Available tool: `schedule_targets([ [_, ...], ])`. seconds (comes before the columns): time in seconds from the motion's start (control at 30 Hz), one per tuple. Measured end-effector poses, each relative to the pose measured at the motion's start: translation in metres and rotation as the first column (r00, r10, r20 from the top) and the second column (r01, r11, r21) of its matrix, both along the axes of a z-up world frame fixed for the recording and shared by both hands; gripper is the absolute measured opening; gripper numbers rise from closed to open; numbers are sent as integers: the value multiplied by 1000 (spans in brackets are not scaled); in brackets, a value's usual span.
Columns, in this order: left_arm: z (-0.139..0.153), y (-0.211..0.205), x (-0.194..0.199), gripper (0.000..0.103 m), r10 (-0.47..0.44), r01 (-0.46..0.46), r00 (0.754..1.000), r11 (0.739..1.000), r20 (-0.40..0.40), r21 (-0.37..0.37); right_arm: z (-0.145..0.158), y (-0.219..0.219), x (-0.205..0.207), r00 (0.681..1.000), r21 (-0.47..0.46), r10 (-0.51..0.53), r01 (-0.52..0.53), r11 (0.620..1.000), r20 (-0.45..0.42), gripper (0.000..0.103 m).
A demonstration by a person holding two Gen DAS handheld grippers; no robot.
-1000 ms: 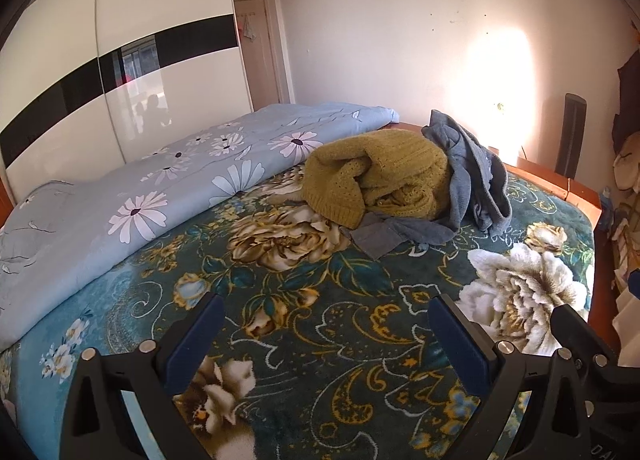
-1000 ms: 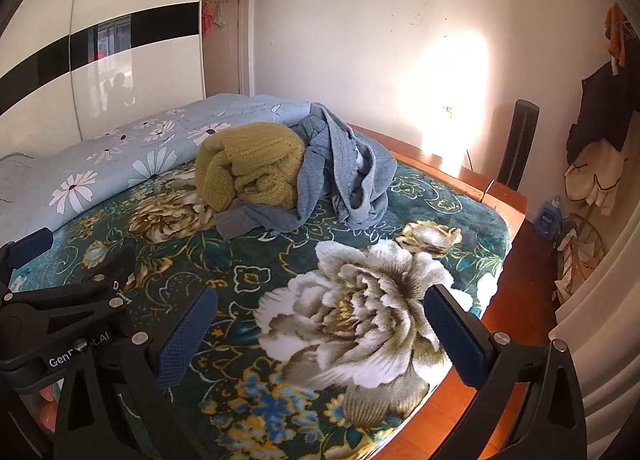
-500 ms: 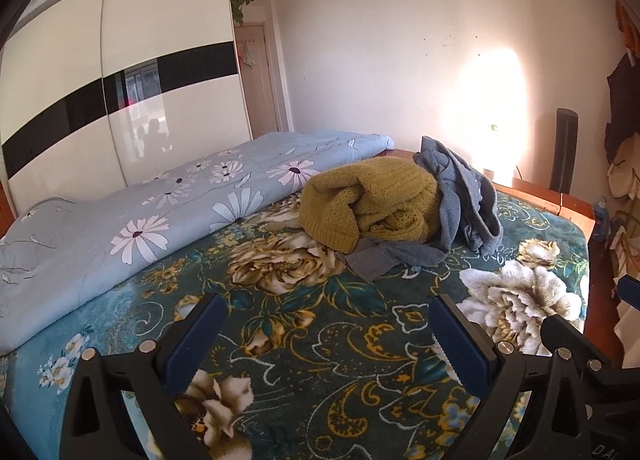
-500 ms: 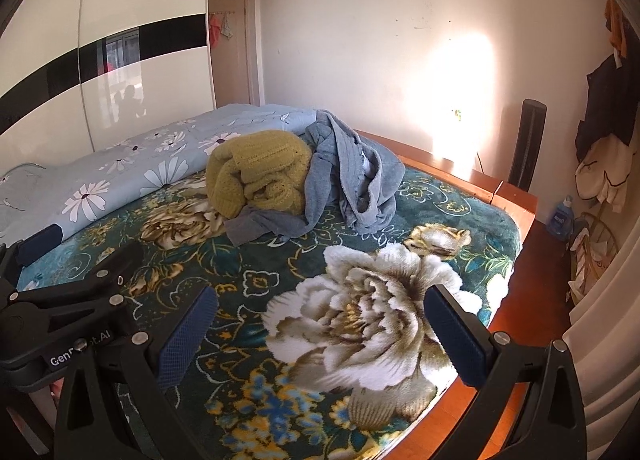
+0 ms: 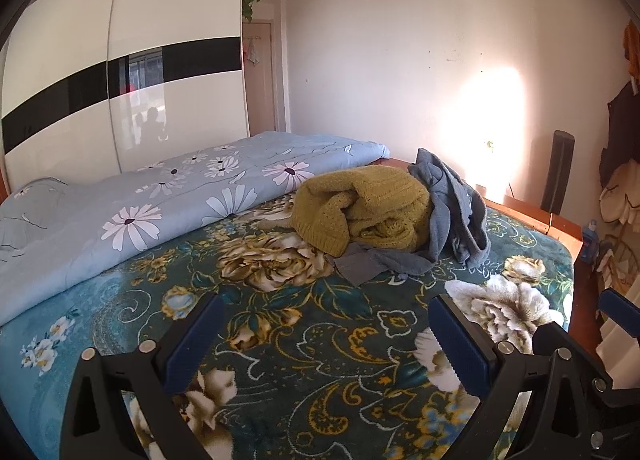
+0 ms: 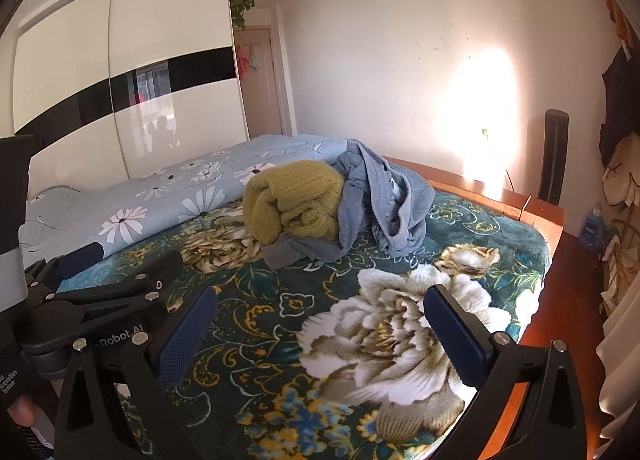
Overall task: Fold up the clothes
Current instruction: 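Move both tools toward the clothes pile on the bed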
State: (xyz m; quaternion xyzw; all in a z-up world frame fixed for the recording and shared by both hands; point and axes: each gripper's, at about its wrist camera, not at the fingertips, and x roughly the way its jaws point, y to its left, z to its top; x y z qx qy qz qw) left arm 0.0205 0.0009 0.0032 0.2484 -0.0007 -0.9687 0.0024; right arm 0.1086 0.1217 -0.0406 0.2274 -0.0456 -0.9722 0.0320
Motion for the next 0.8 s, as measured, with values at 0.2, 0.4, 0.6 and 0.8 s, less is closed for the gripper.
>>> schedule_targets([
  [0.2,1,3,-1,103,-17,17,1000,1000,14,-21,-1,3,0,1000,-11,10,-10,1000,-1,103],
  [0.4,5,4,3,103,-16,16,1000,998,-4,-60,-3,9,0,999,-70,51,-51,996,4,103],
  [0.6,3,6,2,103,-15,15,1000,995,1,-95,-7,7,-4,998,-48,61,-60,997,8,103],
  [0.8,-5,6,-2,103,-38,41,999,993,25,-106,-17,13,-18,997,-36,49,-47,998,53,103],
])
